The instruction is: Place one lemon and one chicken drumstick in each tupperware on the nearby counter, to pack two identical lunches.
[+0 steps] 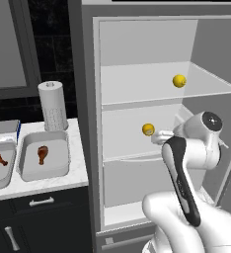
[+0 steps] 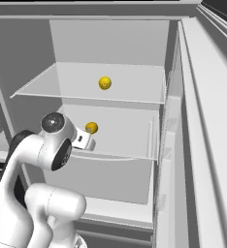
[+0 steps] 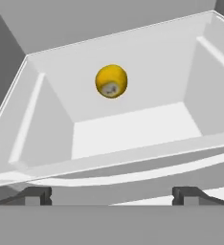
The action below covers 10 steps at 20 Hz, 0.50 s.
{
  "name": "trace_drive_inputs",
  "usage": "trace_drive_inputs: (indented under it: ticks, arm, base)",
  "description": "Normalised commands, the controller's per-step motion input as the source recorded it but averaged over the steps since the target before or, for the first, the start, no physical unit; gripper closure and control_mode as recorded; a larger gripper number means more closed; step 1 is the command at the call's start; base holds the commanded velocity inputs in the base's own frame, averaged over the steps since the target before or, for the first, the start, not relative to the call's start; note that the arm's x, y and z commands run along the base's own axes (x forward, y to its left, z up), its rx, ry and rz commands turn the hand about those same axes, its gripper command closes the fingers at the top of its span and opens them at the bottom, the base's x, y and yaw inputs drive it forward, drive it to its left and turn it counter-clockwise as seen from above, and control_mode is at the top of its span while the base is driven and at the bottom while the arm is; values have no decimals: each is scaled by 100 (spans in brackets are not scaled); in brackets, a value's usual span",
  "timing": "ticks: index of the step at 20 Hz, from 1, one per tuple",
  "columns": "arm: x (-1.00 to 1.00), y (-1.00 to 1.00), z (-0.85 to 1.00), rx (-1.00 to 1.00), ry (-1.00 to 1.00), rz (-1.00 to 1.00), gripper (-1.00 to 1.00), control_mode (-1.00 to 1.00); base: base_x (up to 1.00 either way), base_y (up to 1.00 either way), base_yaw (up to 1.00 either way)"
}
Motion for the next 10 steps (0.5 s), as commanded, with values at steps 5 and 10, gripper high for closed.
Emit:
trace_drive_inputs:
  ticks: [5,10]
  arm:
    - [66,0,-11,0,3,-6,-100,-100]
    - [68,0,-20,1,7,-1,-100,-100]
  base:
    - [0,0,0]
    - [0,0,0]
